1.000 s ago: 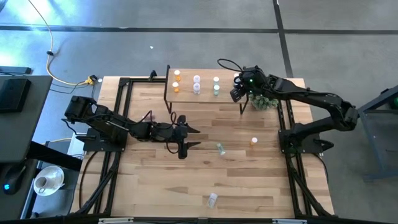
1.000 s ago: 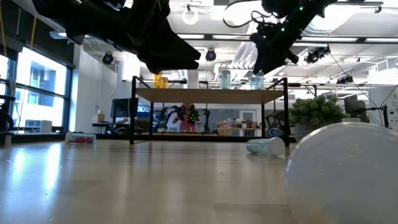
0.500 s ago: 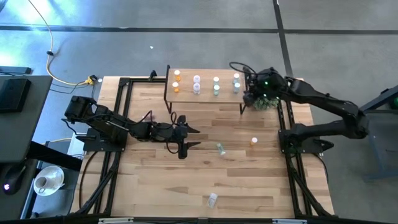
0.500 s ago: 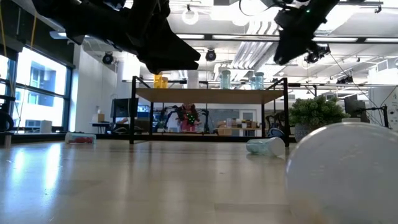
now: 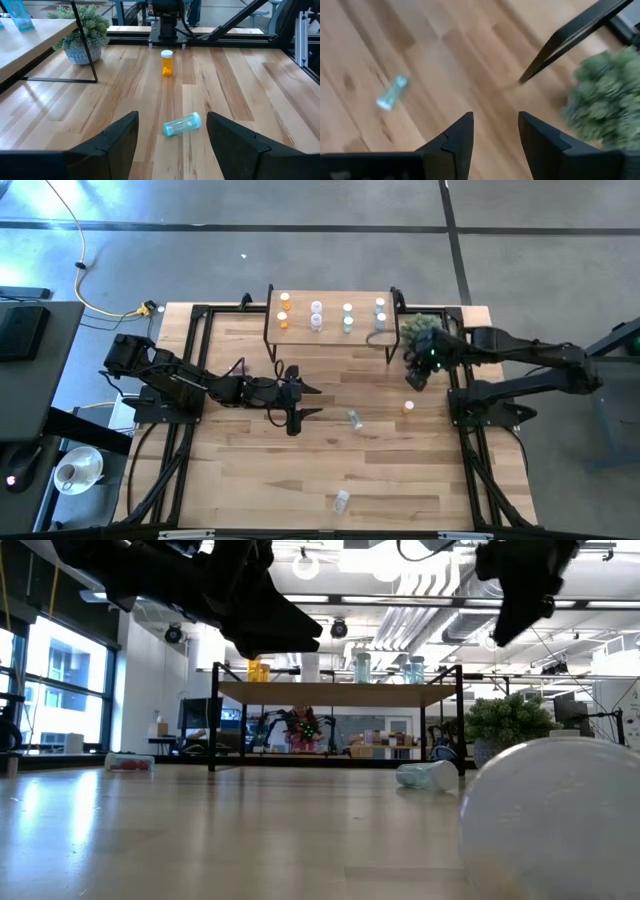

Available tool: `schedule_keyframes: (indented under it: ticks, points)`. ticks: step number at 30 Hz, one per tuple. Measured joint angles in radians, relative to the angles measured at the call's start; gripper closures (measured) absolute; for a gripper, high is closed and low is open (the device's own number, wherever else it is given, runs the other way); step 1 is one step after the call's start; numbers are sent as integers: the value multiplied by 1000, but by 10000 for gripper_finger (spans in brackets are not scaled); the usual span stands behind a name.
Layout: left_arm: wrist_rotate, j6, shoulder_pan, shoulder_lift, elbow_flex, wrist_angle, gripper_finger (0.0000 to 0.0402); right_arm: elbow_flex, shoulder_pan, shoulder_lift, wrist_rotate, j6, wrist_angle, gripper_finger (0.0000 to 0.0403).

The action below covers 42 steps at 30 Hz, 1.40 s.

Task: Pick and place medicine bottles onto shelf by color
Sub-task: Put the orange pill bottle on the shelf and aligned with the other orange pill bottles

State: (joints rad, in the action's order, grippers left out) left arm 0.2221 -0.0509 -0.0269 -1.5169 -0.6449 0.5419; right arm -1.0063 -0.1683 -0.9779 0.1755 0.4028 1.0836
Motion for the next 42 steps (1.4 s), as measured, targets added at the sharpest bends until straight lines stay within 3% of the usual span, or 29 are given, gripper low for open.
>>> schedule_keyframes:
  ticks: [8,17,26,33,42]
  points:
    - [-29,2,0,0,0,0,178,187,188,87,25,181,-54,257]
    - [-29,-6,0,0,0,0,178,307,366,149,35,437,-91,257]
    - [-31,-24,0,0,0,0,178,355,537,146,89,624,-167,257]
    - [-31,-24,0,0,0,0,178,355,690,136,199,806,-159,256]
    - [-30,-25,0,0,0,0,178,355,827,7,287,1053,-158,256]
